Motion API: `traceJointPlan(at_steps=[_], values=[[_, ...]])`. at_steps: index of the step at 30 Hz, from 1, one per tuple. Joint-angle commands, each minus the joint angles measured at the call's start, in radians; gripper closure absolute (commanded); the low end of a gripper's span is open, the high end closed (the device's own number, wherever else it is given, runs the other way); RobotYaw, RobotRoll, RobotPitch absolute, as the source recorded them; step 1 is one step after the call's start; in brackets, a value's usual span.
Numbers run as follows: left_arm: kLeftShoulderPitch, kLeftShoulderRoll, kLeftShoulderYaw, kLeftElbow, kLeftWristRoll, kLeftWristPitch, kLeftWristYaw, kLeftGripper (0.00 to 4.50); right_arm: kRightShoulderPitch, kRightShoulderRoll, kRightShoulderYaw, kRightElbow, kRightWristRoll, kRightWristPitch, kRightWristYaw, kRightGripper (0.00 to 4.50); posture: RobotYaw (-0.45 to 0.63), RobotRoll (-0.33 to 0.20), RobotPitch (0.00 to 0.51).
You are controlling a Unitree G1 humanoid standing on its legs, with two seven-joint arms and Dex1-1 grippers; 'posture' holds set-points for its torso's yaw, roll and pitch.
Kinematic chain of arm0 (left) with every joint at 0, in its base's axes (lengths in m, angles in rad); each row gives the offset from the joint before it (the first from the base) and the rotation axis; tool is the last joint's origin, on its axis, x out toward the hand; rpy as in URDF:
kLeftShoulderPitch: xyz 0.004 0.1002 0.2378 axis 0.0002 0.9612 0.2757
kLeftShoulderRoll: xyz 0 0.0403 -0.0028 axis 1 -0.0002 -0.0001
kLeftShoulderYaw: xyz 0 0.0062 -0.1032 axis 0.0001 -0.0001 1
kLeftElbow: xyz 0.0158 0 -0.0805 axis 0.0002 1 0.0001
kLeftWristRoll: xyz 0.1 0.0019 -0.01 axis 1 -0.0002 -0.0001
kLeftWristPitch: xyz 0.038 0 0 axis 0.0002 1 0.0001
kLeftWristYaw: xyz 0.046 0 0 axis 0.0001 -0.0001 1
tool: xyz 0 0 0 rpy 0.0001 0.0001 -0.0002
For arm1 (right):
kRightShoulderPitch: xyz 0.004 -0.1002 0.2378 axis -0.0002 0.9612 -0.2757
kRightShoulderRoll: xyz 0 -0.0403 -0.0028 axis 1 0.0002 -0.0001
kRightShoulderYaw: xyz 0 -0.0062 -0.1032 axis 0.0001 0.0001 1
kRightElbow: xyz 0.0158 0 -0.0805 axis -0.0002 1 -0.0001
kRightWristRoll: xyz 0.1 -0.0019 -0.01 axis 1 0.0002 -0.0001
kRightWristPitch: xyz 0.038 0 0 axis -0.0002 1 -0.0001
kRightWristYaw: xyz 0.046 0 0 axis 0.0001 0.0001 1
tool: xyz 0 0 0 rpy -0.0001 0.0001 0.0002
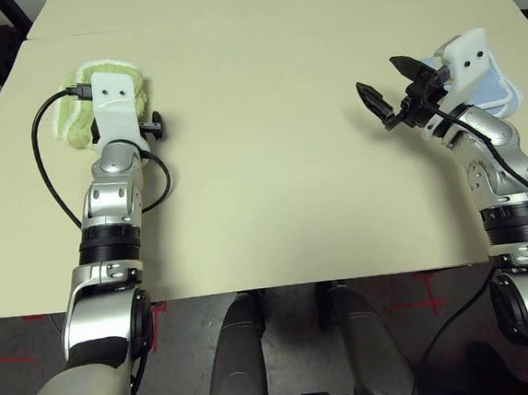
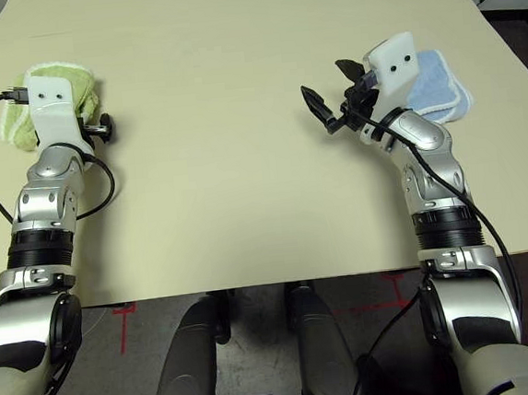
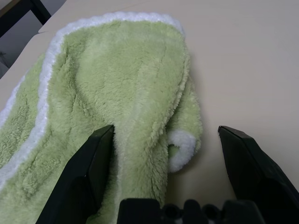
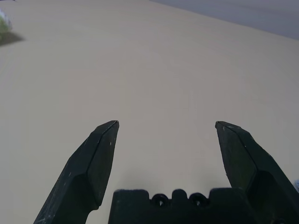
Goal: Fold the towel and set it aside.
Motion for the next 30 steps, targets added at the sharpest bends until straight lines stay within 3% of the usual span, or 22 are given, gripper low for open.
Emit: traceJointPlan(at_steps=[1, 17, 30], values=[[0.011, -0.011, 0.036, -0.007, -0.036, -0.012, -0.024, 0.02, 0.000, 0.003, -0.004, -0.020, 0.002, 0.003, -0.015, 0.00, -0.03, 0.000, 0.284], [0.069, -0.106, 0.125, -0.273, -0.251, -0.089, -0.174, 0.02, -0.006, 0.153, -0.006, -0.050, -0.046, -0.037, -0.256, 0.00, -0.01, 0.000, 0.272], [0.120, -0.125, 0.111, -0.323, -0.257, -0.151, -0.204, 0.02, -0.007, 0.177, -0.007, -0.028, -0.068, -0.093, -0.313, 0.00, -0.01, 0.000, 0.258]])
